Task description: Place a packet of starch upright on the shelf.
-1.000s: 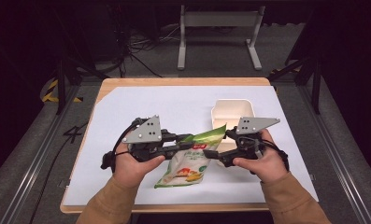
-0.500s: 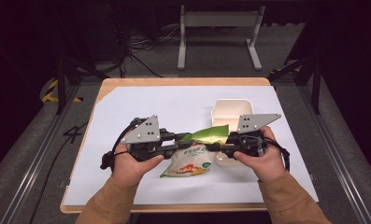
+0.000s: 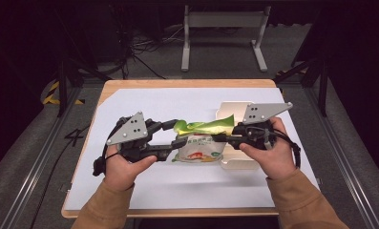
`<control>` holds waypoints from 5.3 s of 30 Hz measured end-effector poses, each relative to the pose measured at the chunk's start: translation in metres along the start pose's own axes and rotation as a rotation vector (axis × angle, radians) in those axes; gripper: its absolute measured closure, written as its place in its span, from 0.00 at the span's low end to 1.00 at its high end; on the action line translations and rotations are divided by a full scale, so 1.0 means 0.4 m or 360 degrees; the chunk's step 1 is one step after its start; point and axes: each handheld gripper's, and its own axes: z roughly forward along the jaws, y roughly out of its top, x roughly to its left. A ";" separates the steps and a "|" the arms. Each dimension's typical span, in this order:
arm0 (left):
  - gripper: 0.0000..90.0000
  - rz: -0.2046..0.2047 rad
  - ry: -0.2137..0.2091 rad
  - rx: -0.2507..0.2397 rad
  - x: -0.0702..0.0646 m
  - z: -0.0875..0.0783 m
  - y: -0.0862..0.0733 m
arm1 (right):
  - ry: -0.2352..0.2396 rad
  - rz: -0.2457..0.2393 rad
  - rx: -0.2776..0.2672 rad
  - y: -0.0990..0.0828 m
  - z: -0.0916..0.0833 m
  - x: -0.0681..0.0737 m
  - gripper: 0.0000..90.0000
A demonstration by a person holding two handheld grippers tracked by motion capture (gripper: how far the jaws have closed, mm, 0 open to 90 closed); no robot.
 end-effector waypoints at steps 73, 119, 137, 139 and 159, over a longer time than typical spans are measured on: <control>0.22 -0.0331 0.0437 0.0238 0.099 -0.130 -0.158 | -0.0440 0.0095 -0.0022 -0.042 -0.074 -0.424 0.92; 0.22 -0.0343 0.0415 0.0269 0.106 -0.115 -0.169 | -0.0503 0.0020 0.0134 -0.118 0.016 -0.456 0.92; 0.22 -0.0367 0.0406 0.0282 0.109 -0.112 -0.176 | -0.0502 0.0220 0.0214 -0.166 0.021 -0.466 0.92; 0.22 -0.0368 0.0411 0.0281 0.110 -0.113 -0.177 | -0.0522 0.0239 0.0233 -0.184 0.027 -0.467 0.92; 0.20 -0.0409 0.0426 0.0309 0.123 -0.109 -0.200 | -0.0614 0.0445 0.0150 -0.218 0.008 -0.466 0.81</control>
